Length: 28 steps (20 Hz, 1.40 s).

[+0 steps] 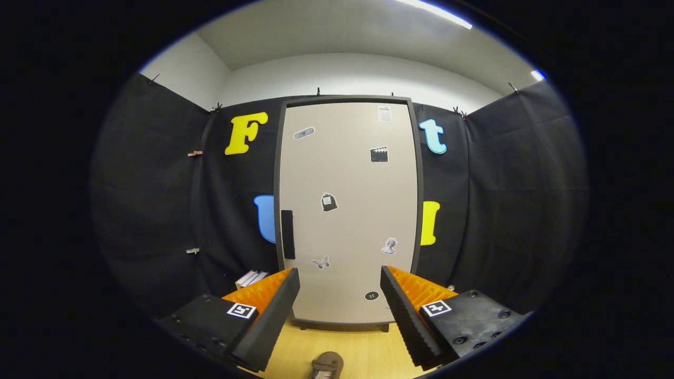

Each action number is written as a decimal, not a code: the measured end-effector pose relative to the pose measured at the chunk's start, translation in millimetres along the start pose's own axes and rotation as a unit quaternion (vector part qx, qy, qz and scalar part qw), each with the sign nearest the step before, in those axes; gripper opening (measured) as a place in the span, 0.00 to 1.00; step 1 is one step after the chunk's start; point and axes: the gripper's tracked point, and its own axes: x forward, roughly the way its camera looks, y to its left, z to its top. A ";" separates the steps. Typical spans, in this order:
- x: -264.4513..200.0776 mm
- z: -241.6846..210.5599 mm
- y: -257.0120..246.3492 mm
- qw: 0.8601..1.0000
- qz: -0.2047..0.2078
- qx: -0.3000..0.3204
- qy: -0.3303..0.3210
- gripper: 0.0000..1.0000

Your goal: Open the shoe cabinet door, grab the shoes and put them into the shoe cabinet, then close the shoe cabinet door.

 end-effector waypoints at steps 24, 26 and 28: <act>179.2 -43.7 114.2 0.999 -0.016 0.015 0.024 0.98; 197.9 -47.9 115.5 0.999 -0.021 0.018 0.026 0.96; 216.7 -51.3 116.5 0.999 -0.025 0.013 0.027 0.96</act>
